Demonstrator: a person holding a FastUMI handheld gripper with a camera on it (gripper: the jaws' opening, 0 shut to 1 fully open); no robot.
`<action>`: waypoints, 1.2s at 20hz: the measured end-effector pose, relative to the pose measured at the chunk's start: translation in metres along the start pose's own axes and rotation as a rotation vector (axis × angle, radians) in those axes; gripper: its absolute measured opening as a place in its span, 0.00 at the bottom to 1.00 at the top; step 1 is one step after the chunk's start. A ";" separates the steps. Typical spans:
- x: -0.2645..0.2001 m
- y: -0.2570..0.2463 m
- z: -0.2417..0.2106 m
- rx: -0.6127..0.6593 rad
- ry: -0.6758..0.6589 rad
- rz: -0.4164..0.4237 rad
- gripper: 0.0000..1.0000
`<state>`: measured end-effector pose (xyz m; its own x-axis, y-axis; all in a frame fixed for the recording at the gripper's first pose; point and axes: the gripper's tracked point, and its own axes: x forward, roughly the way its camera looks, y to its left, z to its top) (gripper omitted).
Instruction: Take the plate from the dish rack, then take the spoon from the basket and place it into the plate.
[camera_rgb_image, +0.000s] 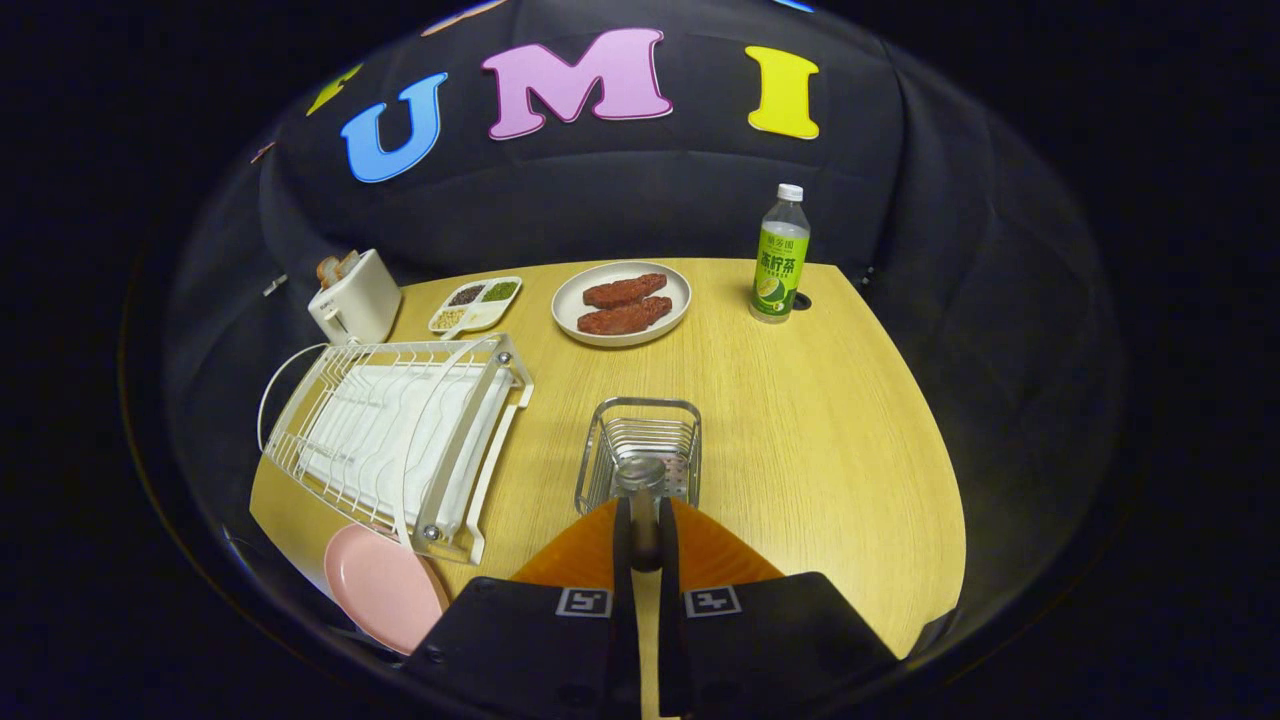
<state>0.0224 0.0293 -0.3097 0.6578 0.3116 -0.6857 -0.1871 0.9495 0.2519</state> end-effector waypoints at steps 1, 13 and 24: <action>-0.003 -0.001 0.006 -0.001 -0.007 -0.003 0.12; -0.045 0.010 0.089 -0.022 -0.155 -0.035 0.11; -0.149 0.127 0.101 -0.100 -0.231 0.161 0.11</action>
<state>-0.0261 0.0994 -0.1066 0.7605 0.4527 -0.4655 -0.3659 0.8910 0.2688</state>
